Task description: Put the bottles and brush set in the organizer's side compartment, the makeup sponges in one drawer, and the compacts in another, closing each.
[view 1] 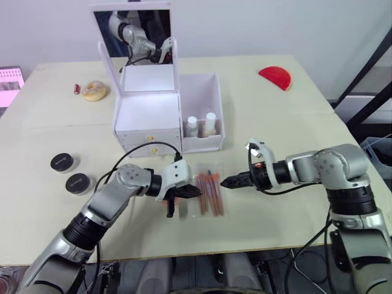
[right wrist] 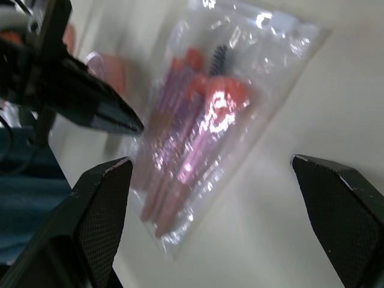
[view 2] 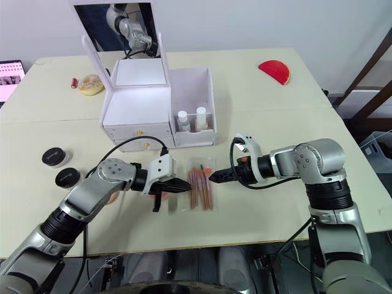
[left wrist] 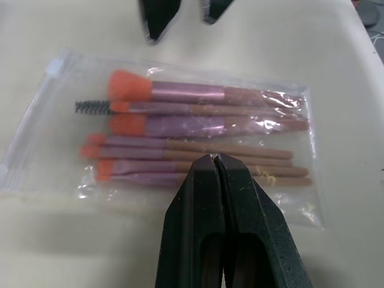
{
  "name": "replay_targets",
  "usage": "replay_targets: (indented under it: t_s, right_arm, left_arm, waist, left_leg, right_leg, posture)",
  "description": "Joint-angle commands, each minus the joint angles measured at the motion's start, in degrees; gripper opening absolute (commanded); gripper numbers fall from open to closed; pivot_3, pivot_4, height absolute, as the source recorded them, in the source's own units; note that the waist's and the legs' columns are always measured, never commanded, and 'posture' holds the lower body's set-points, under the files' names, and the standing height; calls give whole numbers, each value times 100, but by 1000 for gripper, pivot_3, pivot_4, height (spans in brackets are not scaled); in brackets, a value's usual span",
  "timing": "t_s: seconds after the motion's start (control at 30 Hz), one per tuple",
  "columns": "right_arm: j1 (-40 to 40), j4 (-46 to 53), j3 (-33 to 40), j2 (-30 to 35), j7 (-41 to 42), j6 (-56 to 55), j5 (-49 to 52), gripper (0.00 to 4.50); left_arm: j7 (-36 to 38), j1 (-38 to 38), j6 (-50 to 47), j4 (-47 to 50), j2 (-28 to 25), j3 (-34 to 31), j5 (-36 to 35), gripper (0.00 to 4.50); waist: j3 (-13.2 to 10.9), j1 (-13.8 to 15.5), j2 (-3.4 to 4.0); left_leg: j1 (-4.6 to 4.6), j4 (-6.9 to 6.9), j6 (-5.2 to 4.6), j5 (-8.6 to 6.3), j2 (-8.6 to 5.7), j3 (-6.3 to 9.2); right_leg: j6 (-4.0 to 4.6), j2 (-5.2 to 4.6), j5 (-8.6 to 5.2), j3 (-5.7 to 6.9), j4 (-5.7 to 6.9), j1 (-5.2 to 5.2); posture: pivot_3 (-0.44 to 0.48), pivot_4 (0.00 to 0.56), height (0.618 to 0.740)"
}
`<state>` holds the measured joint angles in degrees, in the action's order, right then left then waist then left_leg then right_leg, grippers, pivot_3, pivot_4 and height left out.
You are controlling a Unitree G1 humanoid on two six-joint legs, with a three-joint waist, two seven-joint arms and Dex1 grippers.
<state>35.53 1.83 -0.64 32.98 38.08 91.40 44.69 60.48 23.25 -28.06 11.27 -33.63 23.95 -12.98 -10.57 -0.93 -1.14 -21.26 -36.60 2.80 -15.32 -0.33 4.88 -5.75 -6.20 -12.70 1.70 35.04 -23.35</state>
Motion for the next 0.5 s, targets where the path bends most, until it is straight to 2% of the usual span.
replay_targets:
  t_s: [0.03, 0.2, 0.5]
  right_arm:
    - [-94, -159, -45, -303, -287, 110, 265, 4500]
    - [-136, -390, 194, -579, -724, 110, 483, 4500]
    - [-232, -275, 206, -542, -1173, 110, 892, 4500]
  left_arm:
    - [58, 47, 59, 136, -14, -70, 7, 54]
    - [71, 125, -66, 133, -106, 10, 152, 54]
    - [41, 331, -426, 86, -88, 138, 415, 54]
  waist:
    - [1, -2, 1]
    - [2, -19, 3]
    - [4, -19, 5]
  left_leg:
    - [0, -4, 0, 0, 4, 2]
    - [0, -26, -1, 0, 28, 10]
    - [-3, -37, -2, -1, 32, 12]
  right_leg:
    - [-3, 5, -2, 0, 3, -1]
    - [7, 36, 3, -2, 9, -1]
    - [15, 42, 7, -5, 11, -2]
  posture:
    - [0, 150, 739]
    - [0, 150, 739]
    - [0, 150, 739]
